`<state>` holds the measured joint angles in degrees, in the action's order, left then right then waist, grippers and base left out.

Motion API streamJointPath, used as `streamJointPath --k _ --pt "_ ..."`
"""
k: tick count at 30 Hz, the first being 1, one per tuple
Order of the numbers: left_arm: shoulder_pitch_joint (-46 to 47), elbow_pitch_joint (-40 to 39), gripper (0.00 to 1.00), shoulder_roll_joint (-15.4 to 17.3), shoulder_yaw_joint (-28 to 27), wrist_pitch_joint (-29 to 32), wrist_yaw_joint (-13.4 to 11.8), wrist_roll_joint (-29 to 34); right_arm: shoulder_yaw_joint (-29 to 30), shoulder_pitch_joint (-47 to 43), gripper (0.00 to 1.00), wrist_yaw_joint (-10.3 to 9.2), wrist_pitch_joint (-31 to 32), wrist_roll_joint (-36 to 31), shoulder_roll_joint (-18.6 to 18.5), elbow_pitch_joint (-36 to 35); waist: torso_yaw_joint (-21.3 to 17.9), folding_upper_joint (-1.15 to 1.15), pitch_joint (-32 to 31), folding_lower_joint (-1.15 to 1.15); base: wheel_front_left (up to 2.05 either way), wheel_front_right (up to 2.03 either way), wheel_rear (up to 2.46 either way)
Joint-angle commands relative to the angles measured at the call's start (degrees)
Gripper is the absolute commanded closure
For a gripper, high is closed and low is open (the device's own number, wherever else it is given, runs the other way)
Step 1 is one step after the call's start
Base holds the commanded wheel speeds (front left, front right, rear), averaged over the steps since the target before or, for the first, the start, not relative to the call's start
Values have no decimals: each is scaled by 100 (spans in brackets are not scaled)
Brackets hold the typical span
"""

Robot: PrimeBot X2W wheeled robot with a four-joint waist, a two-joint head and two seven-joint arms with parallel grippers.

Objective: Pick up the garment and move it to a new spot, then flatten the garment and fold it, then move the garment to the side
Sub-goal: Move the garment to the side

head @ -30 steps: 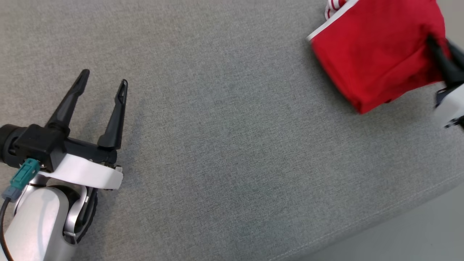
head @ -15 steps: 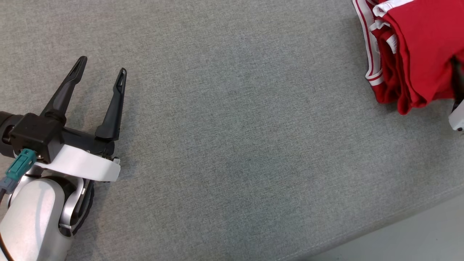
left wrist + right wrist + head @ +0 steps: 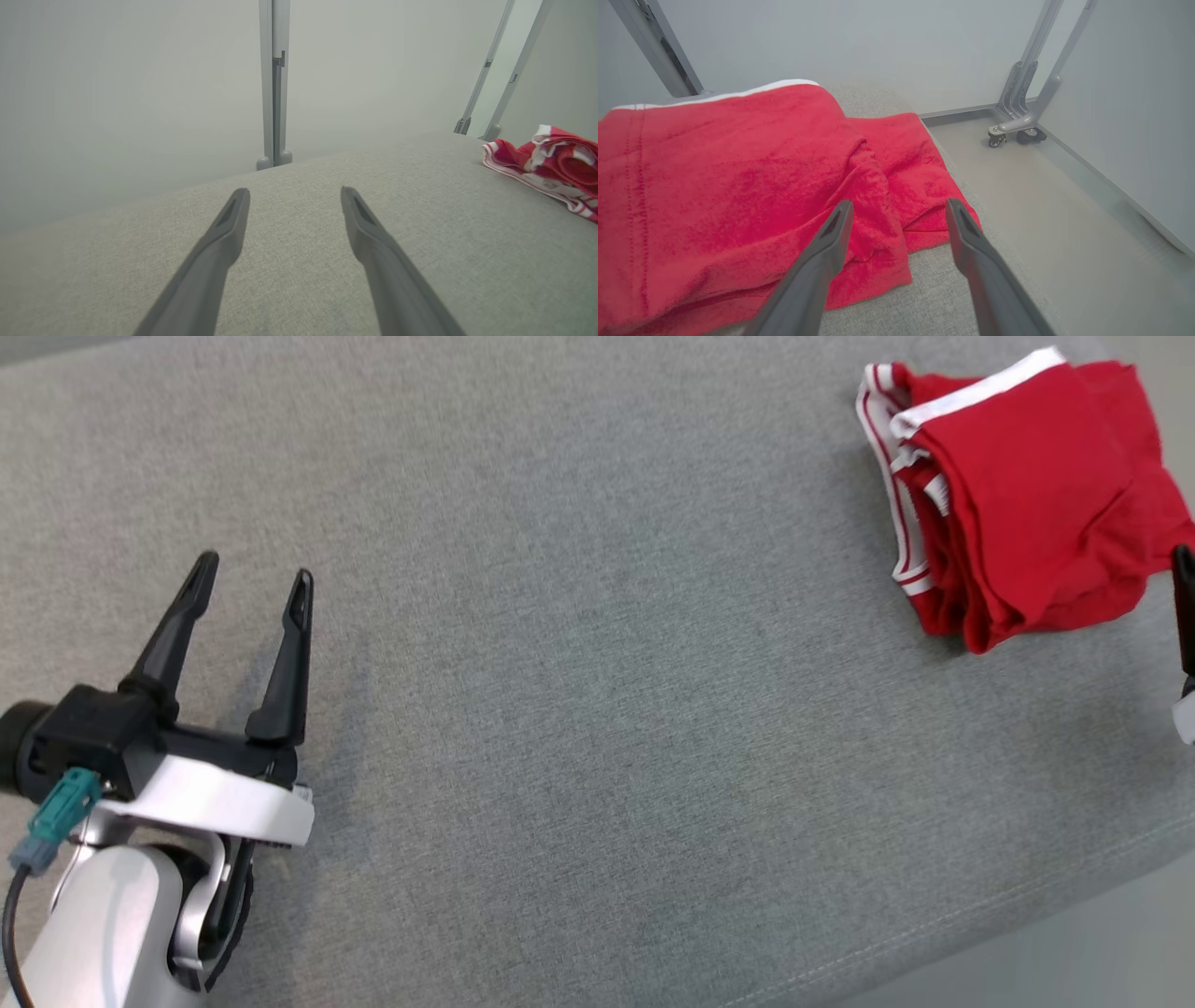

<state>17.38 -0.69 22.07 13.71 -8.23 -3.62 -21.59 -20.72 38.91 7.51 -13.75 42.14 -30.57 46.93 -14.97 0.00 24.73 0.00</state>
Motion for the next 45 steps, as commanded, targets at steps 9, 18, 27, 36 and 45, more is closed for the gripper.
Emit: streamJointPath --k 9,18,27,36,45 --pt "-582 69 0 -103 -155 -164 -217 -242 1293 -910 0 -3 -154 -834 377 -1311 123 0 -894 0 0 0 0" --pt "-962 27 0 -177 -193 -190 -359 -376 1974 -1780 0 -3 -157 -1970 1267 -2613 576 0 -1447 0 0 0 0" --pt "-1284 -4 0 -199 -251 -221 -507 -450 2103 -2455 0 -3 207 -2553 1849 -3566 1096 0 -1853 0 0 0 0" --pt "-1654 -6 0 -158 -322 -243 -609 -518 2069 -2994 0 -3 546 -2741 2112 -4066 1337 0 -2196 0 0 0 0" --pt "-1946 -31 0 -176 -312 -210 -713 -579 2143 -3533 0 -3 819 -2839 2310 -4378 1464 0 -2462 0 0 0 0"
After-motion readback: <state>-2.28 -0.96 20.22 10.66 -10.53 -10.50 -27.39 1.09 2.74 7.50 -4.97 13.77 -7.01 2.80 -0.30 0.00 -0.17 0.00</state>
